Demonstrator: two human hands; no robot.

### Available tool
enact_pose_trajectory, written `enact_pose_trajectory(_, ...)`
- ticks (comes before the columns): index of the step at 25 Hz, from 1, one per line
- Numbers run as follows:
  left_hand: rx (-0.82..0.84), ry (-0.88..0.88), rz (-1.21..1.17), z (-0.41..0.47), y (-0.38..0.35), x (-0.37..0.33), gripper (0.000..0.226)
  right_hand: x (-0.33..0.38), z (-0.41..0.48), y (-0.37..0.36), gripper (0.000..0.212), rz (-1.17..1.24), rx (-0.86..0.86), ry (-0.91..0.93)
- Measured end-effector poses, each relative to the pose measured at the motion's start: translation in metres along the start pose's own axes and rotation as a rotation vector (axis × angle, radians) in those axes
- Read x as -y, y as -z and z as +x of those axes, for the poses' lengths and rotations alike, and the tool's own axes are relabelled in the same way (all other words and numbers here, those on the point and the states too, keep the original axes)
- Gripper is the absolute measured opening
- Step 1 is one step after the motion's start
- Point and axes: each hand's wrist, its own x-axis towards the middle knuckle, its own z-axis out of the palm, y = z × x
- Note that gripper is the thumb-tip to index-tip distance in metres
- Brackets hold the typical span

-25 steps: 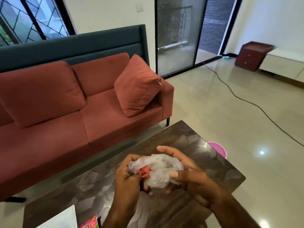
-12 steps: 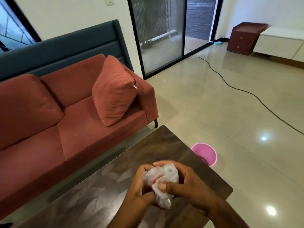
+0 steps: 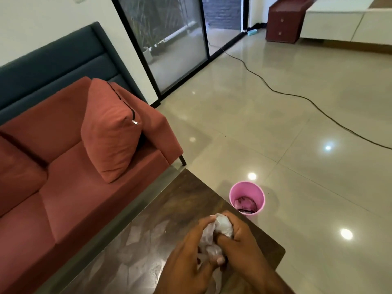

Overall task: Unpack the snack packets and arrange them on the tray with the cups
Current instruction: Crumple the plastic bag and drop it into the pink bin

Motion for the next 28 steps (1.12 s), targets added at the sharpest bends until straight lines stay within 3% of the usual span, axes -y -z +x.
enact_pose_trajectory(2,-0.102,-0.047,-0.008,0.022,-0.01,-0.005,0.057,0.002,0.01,0.016,0.024,0.106,0.087,-0.056)
enact_pose_trajectory(3,-0.128,-0.041,-0.031,0.035,-0.012,-0.005,0.051,0.003,0.016,0.026,0.03,0.181,0.133,-0.093)
enact_pose_trajectory(5,-0.142,0.018,-0.121,0.06,-0.019,-0.007,0.048,0.004,0.024,0.047,0.058,0.258,0.214,-0.133)
enact_pose_trajectory(8,-0.174,0.121,-0.254,0.094,-0.034,-0.007,0.043,0.003,0.032,0.074,0.091,0.022,0.225,-0.046)
enact_pose_trajectory(11,-0.117,0.164,-0.294,0.118,-0.058,-0.013,0.038,0.0,0.04,0.093,0.077,-0.152,0.134,0.028)
enact_pose_trajectory(14,-0.091,0.228,-0.271,0.142,-0.082,-0.016,0.032,-0.015,0.05,0.104,0.049,-0.28,-0.115,0.11)
enact_pose_trajectory(18,0.062,0.261,-0.278,0.175,-0.109,-0.012,0.029,-0.047,0.078,0.125,0.041,-0.364,-0.327,0.097)
enact_pose_trajectory(22,0.208,0.375,-0.406,0.232,-0.151,0.027,0.037,-0.1,0.131,0.147,0.044,-0.342,-0.357,-0.013)
enact_pose_trajectory(28,0.257,0.485,-0.281,0.324,-0.214,0.098,0.045,-0.172,0.219,0.169,0.044,-0.156,-0.365,-0.213)
